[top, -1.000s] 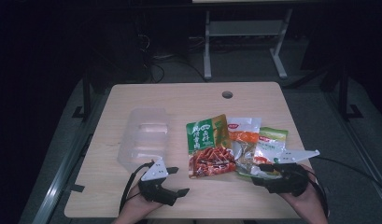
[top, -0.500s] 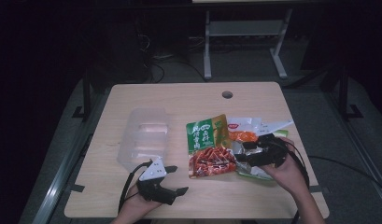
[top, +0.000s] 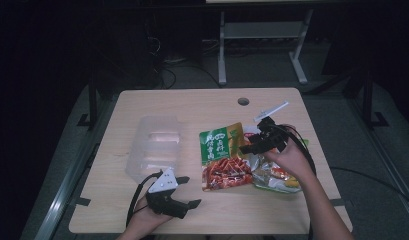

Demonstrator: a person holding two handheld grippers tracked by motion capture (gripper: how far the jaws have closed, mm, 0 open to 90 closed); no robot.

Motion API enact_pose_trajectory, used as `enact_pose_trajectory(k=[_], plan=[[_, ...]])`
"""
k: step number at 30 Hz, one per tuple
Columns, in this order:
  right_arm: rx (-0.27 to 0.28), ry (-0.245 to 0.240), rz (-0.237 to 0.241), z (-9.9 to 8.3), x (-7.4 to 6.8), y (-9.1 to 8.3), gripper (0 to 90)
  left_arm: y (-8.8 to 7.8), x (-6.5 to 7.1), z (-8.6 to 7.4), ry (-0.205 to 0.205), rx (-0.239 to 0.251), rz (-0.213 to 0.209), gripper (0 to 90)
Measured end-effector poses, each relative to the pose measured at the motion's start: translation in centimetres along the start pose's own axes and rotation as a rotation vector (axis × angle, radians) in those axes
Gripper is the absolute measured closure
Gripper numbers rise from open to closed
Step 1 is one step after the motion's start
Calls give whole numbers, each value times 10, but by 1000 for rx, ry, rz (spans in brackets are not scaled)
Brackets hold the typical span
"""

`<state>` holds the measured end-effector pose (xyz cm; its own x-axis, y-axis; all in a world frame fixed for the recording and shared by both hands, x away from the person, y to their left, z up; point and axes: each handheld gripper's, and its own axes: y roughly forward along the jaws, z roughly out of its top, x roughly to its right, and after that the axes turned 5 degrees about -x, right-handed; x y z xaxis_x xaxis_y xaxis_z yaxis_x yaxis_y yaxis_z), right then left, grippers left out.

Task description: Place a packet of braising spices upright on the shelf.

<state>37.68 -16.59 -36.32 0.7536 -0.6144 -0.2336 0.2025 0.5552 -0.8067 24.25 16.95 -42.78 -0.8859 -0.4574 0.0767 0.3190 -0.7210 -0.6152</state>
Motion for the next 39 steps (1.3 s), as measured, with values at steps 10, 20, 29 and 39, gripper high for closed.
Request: enact_pose_trajectory(k=[10, 20, 29, 39], plan=[[-75, 55, -15, 25, 25, 23, 378, 5, 3, 3, 18, -1, -6, 191], [-117, 138, -18, 29, 46, 42, 393, 6, 3, 3, 17, -5, -13, 196], [-136, 173, -27, 28, 57, 51, 428, 8, 3, 4, 20, -9, -18, 196], [-173, 194, -28, 30, 58, 63, 641, 8, 2, 3, 15, -17, -15, 201]])
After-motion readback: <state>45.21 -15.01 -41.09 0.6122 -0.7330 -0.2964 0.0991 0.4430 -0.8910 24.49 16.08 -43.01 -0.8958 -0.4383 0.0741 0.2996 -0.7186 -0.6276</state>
